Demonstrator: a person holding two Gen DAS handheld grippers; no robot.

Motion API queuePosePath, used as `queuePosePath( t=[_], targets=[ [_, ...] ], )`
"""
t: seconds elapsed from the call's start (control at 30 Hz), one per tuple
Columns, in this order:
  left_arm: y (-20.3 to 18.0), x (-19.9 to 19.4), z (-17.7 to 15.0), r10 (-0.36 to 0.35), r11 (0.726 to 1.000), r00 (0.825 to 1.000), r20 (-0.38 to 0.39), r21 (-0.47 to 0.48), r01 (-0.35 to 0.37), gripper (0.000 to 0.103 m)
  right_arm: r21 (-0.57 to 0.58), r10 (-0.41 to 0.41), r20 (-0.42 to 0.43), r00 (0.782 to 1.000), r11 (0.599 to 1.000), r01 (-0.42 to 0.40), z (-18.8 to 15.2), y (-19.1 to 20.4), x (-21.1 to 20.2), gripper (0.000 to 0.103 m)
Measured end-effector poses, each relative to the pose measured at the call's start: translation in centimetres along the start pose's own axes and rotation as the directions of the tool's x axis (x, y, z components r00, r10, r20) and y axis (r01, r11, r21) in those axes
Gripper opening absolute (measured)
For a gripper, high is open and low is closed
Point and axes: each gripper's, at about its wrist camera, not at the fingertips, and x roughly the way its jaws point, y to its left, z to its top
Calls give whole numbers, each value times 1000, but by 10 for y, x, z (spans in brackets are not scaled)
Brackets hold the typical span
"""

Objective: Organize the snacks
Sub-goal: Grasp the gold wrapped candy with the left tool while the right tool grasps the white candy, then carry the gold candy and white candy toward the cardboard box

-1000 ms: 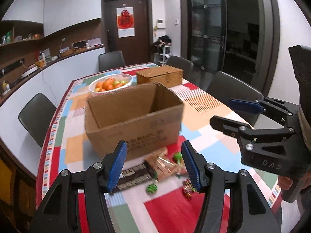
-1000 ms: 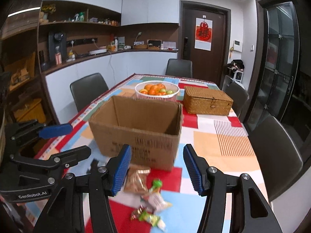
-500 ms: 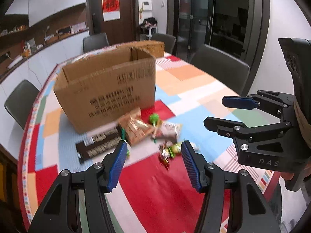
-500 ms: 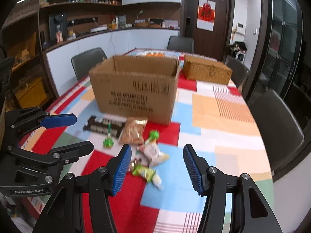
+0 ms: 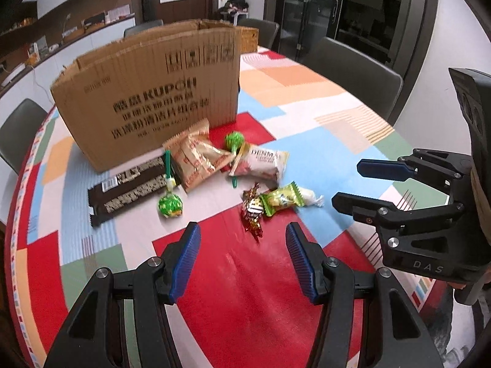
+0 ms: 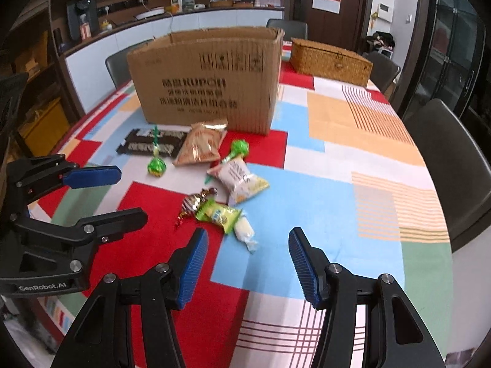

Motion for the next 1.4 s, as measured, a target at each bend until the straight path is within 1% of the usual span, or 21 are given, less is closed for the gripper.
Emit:
queuePosePath(
  t=[0.03, 0.23, 0.3, 0.43, 0.5, 0.57, 0.67, 0.8, 0.93, 1.1, 1.17, 1.27, 1.3, 1.4],
  targets=[
    [1, 4, 0, -3, 1000, 1000, -6, -2, 3, 57, -1, 1, -5, 1000, 1000, -1, 0, 0, 3, 49],
    [4, 26, 2, -17, 1000, 998, -60, -2, 17, 53, 12, 23, -46, 999, 1000, -22, -5, -4, 24, 44],
    [4, 33, 3, -17, 1000, 997, -74, -2, 17, 51, 20, 29, -55, 998, 999, -28, -7, -6, 30, 44],
    [4, 43, 8, -20, 1000, 996, -90, -3, 20, 46, 38, 45, -77, 996, 998, -42, -9, -10, 41, 39],
    [5, 48, 10, -31, 1000, 995, -98, -10, 30, 44, 42, 53, -84, 995, 998, -49, -8, -12, 45, 39],
    [6, 53, 12, -38, 999, 994, -107, -19, 36, 39, 35, 53, -85, 995, 998, -50, -7, -11, 49, 39],
    [8, 59, 15, -55, 998, 992, -115, -40, 51, 37, 29, 58, -90, 994, 998, -55, -6, -10, 53, 35],
    [8, 65, 18, -67, 997, 990, -123, -54, 60, 33, 24, 59, -84, 995, 998, -57, -3, -8, 58, 34],
    [8, 70, 22, -68, 996, 990, -124, -62, 61, 32, 27, 63, -79, 995, 998, -61, 0, -9, 62, 32],
    [9, 75, 24, -66, 996, 990, -127, -65, 58, 28, 33, 65, -85, 994, 998, -62, 0, -10, 69, 31],
    [8, 78, 27, -67, 996, 989, -128, -66, 59, 24, 24, 58, -81, 995, 998, -56, 1, -8, 70, 30],
    [8, 79, 27, -72, 996, 989, -126, -69, 63, 24, 21, 48, -76, 996, 999, -47, 2, -7, 71, 24],
    [8, 79, 26, -71, 996, 990, -125, -66, 63, 24, 19, 45, -74, 996, 999, -44, 3, -6, 71, 20],
    [8, 76, 25, -70, 996, 990, -121, -68, 62, 24, 27, 44, -74, 996, 999, -43, 3, -6, 70, 19]
  ],
)
